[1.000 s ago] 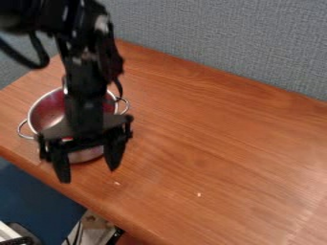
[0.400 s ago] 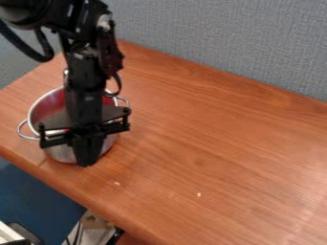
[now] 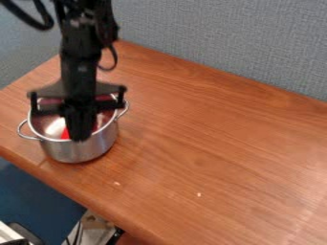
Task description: Move the red object from the metal pot to the table
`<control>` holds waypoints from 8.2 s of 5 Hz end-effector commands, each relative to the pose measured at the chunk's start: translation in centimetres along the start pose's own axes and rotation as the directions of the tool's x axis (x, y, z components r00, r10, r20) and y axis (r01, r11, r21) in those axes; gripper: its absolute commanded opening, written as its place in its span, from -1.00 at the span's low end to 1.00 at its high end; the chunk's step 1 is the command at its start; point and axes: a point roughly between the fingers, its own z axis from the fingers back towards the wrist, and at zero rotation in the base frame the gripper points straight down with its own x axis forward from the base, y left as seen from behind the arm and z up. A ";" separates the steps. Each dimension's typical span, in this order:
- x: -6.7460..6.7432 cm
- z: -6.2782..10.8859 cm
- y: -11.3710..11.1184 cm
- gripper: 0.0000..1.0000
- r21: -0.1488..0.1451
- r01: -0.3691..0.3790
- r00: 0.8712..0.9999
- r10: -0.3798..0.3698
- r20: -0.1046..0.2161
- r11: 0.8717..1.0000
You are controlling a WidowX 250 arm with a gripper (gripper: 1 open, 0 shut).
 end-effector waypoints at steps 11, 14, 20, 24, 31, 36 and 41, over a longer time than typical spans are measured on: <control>1.2 1.2 0.5 -1.00 -0.110 0.409 0.911 -0.399 0.105 0.906; -1.5 4.9 -3.1 1.00 -0.045 0.475 0.873 -0.465 0.146 0.879; -0.4 -0.2 -4.2 1.00 0.062 0.358 0.931 -0.361 0.047 0.932; 3.7 -2.6 -6.1 1.00 -0.099 0.122 0.978 -0.103 0.181 0.988; 13.5 6.1 0.1 1.00 -0.315 0.231 0.929 -0.112 0.354 0.921; 14.9 2.1 4.3 1.00 -0.147 0.321 0.917 -0.267 0.297 0.936; 14.6 -2.9 5.9 1.00 -0.073 0.152 0.975 -0.138 0.175 0.986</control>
